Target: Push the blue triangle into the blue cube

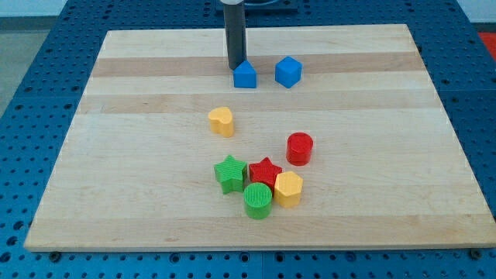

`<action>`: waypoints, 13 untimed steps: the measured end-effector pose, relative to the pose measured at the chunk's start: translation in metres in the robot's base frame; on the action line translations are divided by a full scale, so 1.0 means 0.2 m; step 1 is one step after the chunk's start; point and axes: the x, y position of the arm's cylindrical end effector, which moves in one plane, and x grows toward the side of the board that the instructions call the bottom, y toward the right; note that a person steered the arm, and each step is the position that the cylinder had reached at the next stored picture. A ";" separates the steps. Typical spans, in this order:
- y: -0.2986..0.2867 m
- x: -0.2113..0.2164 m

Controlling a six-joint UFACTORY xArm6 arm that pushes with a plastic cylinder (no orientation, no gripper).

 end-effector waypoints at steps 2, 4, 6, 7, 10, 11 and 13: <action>-0.21 0.10; -0.06 0.15; 0.17 0.14; 0.18 0.14; 0.09 0.32; 0.09 0.36; 0.10 0.45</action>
